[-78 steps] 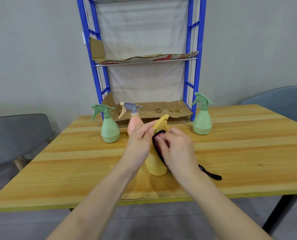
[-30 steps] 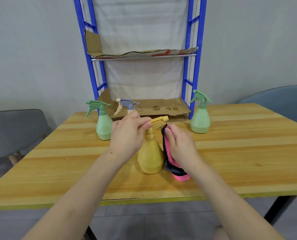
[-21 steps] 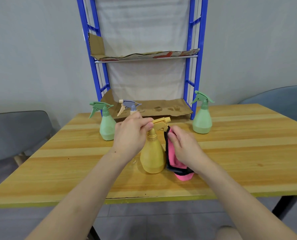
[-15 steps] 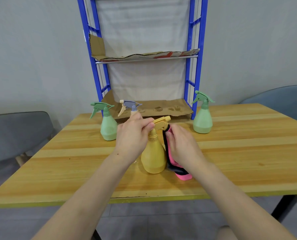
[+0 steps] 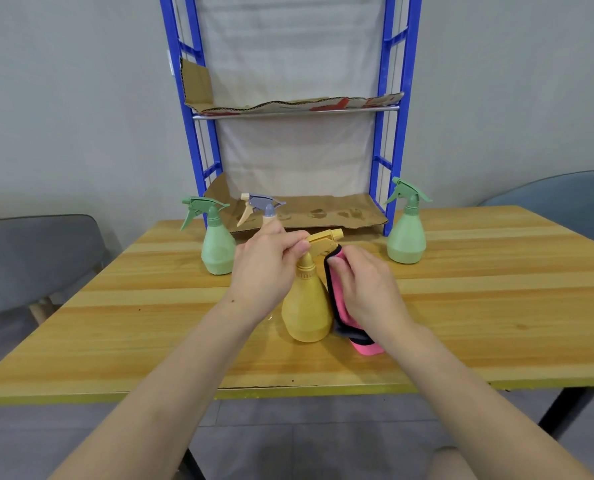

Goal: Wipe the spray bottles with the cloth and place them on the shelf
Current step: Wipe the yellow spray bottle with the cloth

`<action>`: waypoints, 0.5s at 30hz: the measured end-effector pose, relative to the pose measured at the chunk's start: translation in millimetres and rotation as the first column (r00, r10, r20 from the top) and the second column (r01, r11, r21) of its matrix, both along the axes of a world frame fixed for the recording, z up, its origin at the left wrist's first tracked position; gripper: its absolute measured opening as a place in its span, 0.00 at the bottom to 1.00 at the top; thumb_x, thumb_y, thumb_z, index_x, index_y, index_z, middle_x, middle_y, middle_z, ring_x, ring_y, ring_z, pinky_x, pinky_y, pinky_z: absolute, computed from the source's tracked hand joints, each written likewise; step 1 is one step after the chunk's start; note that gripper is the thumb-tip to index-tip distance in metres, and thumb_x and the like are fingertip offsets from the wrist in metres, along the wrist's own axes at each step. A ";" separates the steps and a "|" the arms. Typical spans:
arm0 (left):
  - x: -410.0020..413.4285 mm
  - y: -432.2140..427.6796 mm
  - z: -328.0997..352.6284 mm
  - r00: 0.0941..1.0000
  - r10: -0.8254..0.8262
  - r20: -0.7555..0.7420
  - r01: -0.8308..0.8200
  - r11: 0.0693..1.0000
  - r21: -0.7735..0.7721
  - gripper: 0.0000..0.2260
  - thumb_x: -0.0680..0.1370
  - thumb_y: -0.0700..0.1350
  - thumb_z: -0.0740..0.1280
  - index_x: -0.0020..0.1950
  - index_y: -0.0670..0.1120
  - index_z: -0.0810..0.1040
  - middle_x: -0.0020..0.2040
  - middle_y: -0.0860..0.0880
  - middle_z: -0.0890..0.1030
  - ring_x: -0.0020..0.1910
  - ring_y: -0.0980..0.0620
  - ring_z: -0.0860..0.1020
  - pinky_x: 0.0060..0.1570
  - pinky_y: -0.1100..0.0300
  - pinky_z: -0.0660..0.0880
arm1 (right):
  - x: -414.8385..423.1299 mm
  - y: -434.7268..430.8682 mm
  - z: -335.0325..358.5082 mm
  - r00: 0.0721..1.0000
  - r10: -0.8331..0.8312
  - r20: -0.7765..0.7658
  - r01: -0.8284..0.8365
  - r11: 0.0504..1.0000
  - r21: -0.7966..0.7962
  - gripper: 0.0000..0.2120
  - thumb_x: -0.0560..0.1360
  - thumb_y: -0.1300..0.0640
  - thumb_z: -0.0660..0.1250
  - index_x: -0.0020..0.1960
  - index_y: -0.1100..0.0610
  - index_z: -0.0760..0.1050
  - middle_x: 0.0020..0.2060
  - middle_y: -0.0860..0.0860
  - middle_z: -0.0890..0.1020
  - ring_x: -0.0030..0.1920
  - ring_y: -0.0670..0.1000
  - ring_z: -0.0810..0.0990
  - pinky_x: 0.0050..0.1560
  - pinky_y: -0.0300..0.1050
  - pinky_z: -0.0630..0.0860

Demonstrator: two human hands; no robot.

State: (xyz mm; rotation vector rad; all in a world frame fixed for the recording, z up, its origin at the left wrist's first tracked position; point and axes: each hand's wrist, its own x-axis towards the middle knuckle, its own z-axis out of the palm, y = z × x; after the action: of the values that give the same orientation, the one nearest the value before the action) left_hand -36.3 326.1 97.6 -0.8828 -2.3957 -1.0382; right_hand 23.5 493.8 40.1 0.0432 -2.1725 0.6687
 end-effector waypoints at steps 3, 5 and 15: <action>-0.7 1.4 0.8 1.000 0.005 0.015 -0.004 1.000 -0.007 0.10 0.84 0.49 0.66 0.60 0.52 0.85 0.49 0.47 0.78 0.52 0.46 0.78 0.58 0.42 0.74 | -1.7 5.9 -1.7 0.999 -0.015 -0.030 0.015 1.000 0.003 0.12 0.85 0.53 0.63 0.43 0.55 0.74 0.36 0.43 0.73 0.36 0.45 0.67 0.40 0.39 0.60; -1.0 3.6 1.2 1.000 0.005 0.016 -0.005 1.000 -0.006 0.10 0.84 0.49 0.66 0.61 0.53 0.85 0.48 0.47 0.78 0.52 0.47 0.78 0.58 0.42 0.74 | -3.7 10.6 -2.7 0.996 -0.081 -0.025 0.083 0.991 0.101 0.15 0.85 0.51 0.59 0.43 0.56 0.73 0.35 0.45 0.72 0.35 0.49 0.67 0.39 0.42 0.60; 3.5 0.4 -2.3 0.997 0.038 -0.060 -0.039 0.999 -0.023 0.10 0.84 0.51 0.65 0.53 0.51 0.86 0.46 0.49 0.79 0.47 0.47 0.77 0.52 0.44 0.75 | 3.6 13.6 -2.4 0.989 -0.067 0.133 0.049 0.990 0.135 0.10 0.85 0.53 0.57 0.48 0.54 0.72 0.39 0.47 0.76 0.40 0.55 0.75 0.42 0.53 0.71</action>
State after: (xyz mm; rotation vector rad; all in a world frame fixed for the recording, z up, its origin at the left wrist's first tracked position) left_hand -32.8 326.5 95.3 -0.8602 -2.3710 -0.9564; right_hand 27.2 507.4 37.7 0.0025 -2.3387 0.5075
